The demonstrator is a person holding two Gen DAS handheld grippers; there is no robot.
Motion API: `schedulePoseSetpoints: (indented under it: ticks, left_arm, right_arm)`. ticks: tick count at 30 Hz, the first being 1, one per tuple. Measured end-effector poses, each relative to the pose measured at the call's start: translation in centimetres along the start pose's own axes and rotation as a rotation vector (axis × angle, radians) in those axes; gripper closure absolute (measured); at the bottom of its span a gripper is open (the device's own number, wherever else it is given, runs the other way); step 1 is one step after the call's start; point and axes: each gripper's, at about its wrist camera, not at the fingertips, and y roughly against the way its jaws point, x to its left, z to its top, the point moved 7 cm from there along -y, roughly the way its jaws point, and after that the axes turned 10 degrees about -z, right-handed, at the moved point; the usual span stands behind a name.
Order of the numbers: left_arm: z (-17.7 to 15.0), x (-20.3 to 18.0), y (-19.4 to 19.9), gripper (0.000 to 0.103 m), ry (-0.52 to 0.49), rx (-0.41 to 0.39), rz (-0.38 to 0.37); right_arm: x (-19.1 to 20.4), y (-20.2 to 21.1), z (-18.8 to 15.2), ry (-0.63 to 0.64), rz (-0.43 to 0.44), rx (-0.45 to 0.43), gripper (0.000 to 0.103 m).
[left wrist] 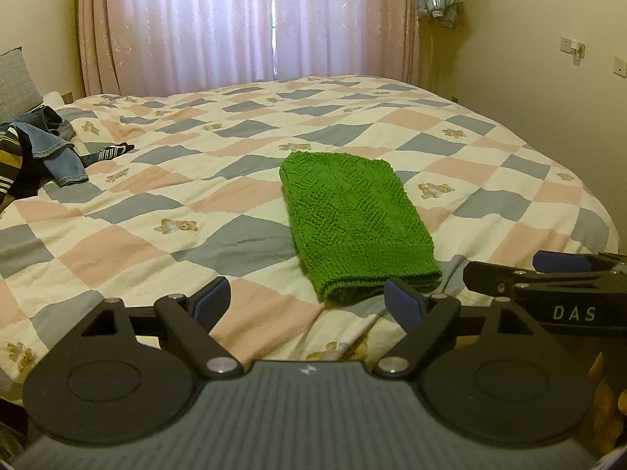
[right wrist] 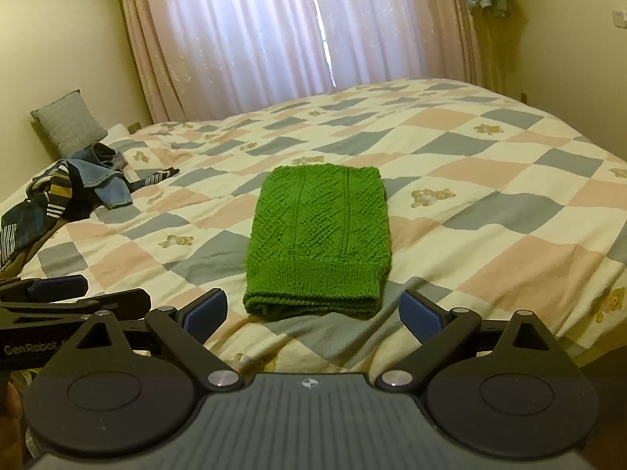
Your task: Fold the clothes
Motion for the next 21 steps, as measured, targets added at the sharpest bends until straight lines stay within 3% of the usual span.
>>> schedulePoseSetpoints:
  ticks: [14, 17, 21]
  left_arm:
    - [0.0, 0.8, -4.6, 0.018, 0.013, 0.089, -0.013]
    - [-0.3, 1.9, -6.0, 0.017, 0.035, 0.118, -0.011]
    - [-0.3, 4.4, -9.0, 0.017, 0.114, 0.169, -0.063]
  right_arm:
    - [-1.1, -3.6, 0.0, -0.021, -0.012, 0.068, 0.005]
    - [-2.2, -5.3, -0.5, -0.053, 0.010, 0.103, 0.005]
    - [-4.7, -8.1, -1.3, -0.152, 0.068, 0.154, 0.005]
